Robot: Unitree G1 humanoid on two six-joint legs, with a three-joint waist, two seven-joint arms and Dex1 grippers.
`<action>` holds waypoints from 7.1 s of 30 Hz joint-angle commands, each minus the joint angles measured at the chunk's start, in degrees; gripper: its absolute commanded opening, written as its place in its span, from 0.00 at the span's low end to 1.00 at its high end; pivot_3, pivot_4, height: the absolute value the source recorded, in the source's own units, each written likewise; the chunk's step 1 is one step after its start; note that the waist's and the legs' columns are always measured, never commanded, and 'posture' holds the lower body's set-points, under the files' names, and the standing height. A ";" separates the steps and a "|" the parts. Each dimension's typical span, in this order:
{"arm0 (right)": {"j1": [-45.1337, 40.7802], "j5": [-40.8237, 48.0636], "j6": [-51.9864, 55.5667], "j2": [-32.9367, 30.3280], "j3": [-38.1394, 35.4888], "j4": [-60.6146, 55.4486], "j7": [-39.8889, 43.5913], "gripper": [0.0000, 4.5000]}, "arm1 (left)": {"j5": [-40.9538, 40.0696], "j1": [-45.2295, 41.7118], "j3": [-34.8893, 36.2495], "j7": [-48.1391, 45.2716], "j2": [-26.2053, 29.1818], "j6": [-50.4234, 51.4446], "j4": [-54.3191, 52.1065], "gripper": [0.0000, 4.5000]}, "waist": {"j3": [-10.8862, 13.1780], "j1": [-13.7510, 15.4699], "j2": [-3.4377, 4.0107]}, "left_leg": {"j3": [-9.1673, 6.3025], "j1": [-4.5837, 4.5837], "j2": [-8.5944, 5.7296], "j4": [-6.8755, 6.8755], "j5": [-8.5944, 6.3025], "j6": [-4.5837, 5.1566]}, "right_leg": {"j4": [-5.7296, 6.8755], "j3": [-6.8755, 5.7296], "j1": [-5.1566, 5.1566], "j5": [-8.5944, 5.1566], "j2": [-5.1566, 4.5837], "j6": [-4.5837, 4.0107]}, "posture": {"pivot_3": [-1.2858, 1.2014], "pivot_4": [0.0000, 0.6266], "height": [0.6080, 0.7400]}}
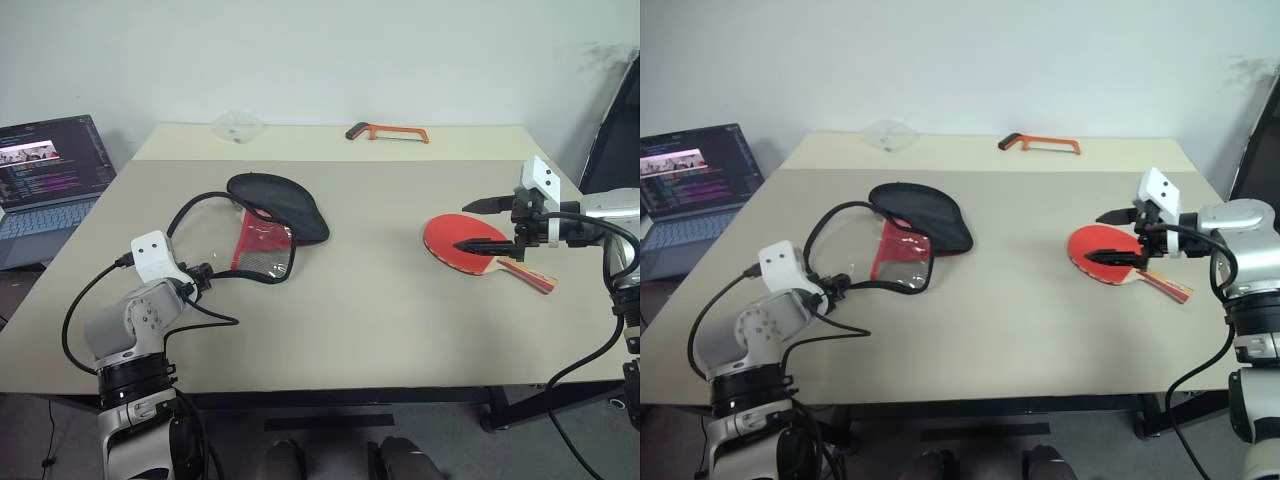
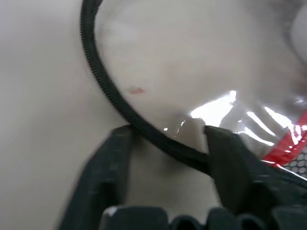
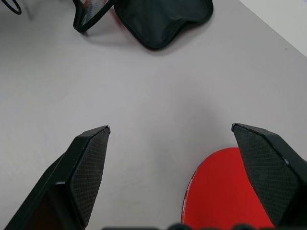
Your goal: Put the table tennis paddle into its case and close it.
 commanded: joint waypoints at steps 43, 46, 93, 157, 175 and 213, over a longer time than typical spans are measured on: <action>3.37 3.61 3.96 -3.84 -5.30 -8.87 -4.03 1.00 | 16.31 -29.87 -17.63 -5.03 9.91 -13.25 25.77 0.01 | 0.05 1.28 -0.08 | -0.02 0.17 0.07 -0.31 -0.07 -0.08 | -0.81 -0.15 0.41 0.01 0.01 0.07 | 0.52 0.24 1.00; 3.30 3.75 4.07 -3.54 -5.31 -9.04 -4.47 1.00 | 16.10 -30.44 -18.42 -4.88 6.27 -13.71 23.71 0.01 | 0.04 1.41 -0.08 | -0.07 0.09 0.06 -0.29 -0.07 -0.08 | -0.84 -0.18 0.38 0.05 0.00 0.04 | 0.52 0.24 1.00; 2.84 4.82 4.53 -3.29 -4.59 -10.17 -5.67 1.00 | 13.11 -49.36 -8.98 19.42 -16.68 -50.28 61.72 0.01 | 0.06 2.39 -0.09 | -0.50 -0.21 -0.08 -0.24 -0.06 -0.09 | -0.95 -0.50 0.35 0.07 -0.03 0.08 | 0.52 0.24 1.00; 3.34 4.75 6.67 -2.61 -3.89 -12.29 -5.77 1.00 | 12.05 -47.53 -10.52 17.99 -15.09 -46.23 65.13 0.16 | 0.05 2.66 -0.08 | -1.16 -0.41 -0.17 -0.25 0.11 -0.37 | -0.89 -1.15 0.40 0.08 -0.07 0.04 | 0.52 0.24 1.00; 3.00 5.94 14.63 2.67 -4.41 -15.44 -13.28 1.00 | 17.42 -43.78 -20.06 -0.82 -6.03 -39.11 50.85 0.99 | 0.05 2.16 -0.05 | -1.16 -0.40 -0.13 -0.25 0.12 -0.38 | -0.84 -1.17 0.39 0.11 -0.05 -0.02 | 0.52 0.24 1.00; 0.43 -0.31 34.65 52.27 -15.80 -3.76 -82.58 0.91 | 2.28 10.86 -22.00 -62.97 35.27 -29.65 -13.03 1.00 | 0.05 0.83 0.01 | -1.19 -0.43 0.26 -0.40 0.43 -0.43 | 0.12 -1.31 -0.21 -0.22 0.19 -0.81 | 0.52 0.24 1.00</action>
